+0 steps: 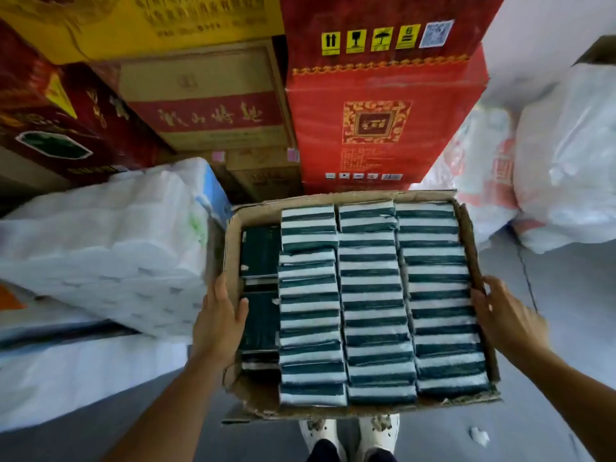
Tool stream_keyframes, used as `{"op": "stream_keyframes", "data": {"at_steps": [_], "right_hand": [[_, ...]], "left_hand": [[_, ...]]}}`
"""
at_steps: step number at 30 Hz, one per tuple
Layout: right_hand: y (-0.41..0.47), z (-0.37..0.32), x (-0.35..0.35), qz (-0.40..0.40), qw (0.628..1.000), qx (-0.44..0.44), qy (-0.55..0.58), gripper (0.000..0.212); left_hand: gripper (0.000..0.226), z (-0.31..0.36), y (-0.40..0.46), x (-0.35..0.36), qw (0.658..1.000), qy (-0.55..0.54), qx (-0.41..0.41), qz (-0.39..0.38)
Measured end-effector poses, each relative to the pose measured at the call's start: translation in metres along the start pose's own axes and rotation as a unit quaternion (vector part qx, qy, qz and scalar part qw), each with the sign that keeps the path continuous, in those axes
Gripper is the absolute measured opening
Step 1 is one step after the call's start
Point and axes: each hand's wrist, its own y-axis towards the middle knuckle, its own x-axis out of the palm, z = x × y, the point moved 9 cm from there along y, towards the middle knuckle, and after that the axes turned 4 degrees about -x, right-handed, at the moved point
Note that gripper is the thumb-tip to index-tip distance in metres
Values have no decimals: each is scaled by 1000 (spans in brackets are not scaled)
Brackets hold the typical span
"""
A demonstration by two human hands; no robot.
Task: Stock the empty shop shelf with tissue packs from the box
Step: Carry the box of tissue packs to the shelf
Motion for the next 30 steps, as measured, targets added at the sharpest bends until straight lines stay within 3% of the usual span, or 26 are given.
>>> {"op": "stream_keyframes", "data": {"at_steps": [3,10,18,30], "right_hand": [[2,1,6,19,1000,1,12,42],[9,6,20,22,999,43,12,39],[24,4,21,31,998,57,-14,34],[-1,-1,-31,40,997,5,-71,28]], "left_hand": [[56,-4,5,-2,998,-49,-1,38],[28,-22,15,16,997,35,-23,59],[52,-31,25,22,993,84,-38,73],[35,-33,-4,-11,997,18,-16,76]]}}
